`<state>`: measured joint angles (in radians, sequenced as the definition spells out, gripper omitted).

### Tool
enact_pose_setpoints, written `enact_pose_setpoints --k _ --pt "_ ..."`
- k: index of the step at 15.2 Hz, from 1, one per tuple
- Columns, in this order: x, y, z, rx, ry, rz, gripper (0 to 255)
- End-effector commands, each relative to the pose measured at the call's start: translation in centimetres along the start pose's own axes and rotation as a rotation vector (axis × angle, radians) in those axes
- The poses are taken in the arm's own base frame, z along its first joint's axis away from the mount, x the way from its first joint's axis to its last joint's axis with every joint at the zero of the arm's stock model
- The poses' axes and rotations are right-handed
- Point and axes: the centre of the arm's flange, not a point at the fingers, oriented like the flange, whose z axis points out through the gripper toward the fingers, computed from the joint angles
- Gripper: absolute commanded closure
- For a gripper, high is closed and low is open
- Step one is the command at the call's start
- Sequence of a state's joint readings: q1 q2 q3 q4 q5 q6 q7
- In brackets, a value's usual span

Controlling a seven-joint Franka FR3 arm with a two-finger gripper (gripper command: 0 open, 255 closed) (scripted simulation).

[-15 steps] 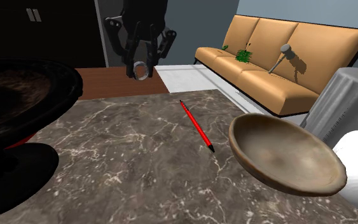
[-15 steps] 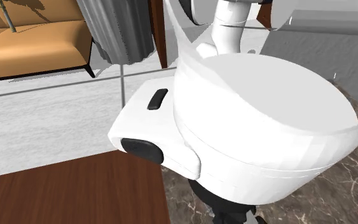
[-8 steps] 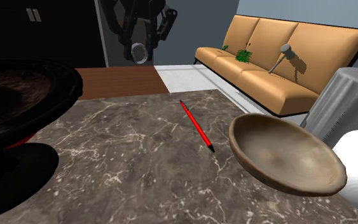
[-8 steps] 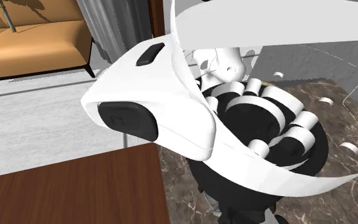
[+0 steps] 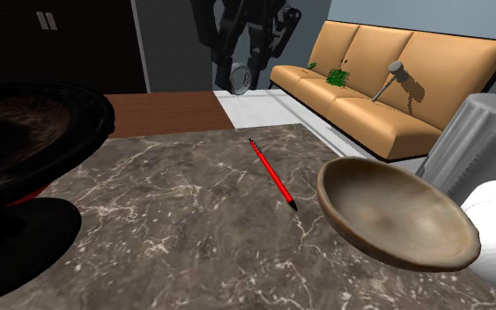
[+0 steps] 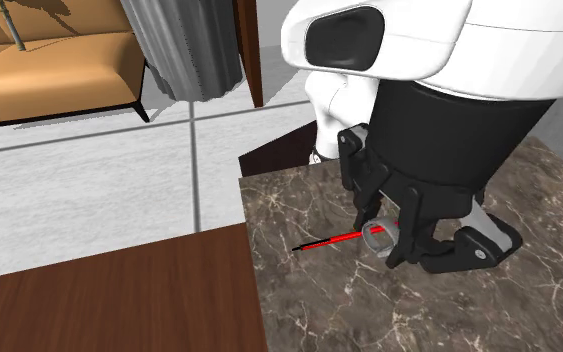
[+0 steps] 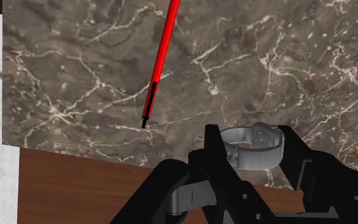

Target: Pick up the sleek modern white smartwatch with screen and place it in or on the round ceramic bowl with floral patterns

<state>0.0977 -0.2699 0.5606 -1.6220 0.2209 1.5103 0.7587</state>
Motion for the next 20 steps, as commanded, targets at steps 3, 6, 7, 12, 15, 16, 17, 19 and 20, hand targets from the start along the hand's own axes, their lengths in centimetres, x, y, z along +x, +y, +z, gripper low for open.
enact_pose_setpoints --k 3,6,7,12,15,16,17,19,20 --pt "-4.6 2.3 -0.7 0.002 -0.001 0.001 255" --pt "-8.2 4.0 -1.0 0.002 -0.001 0.001 255" --pt "-9.4 4.5 -1.2 0.002 -0.001 0.001 255" --pt "-15.4 7.3 -1.8 0.002 -0.001 0.001 255" --pt "-19.1 9.0 -2.2 0.002 -0.001 0.001 255" --pt "-19.1 9.1 -1.7 0.002 -0.001 0.001 255" --pt "-19.1 9.1 -1.2 0.002 -0.001 0.001 255" --pt "-19.2 9.3 -0.1 0.002 -0.001 0.001 255" --pt "-19.2 9.4 0.4 0.002 -0.001 0.001 255"
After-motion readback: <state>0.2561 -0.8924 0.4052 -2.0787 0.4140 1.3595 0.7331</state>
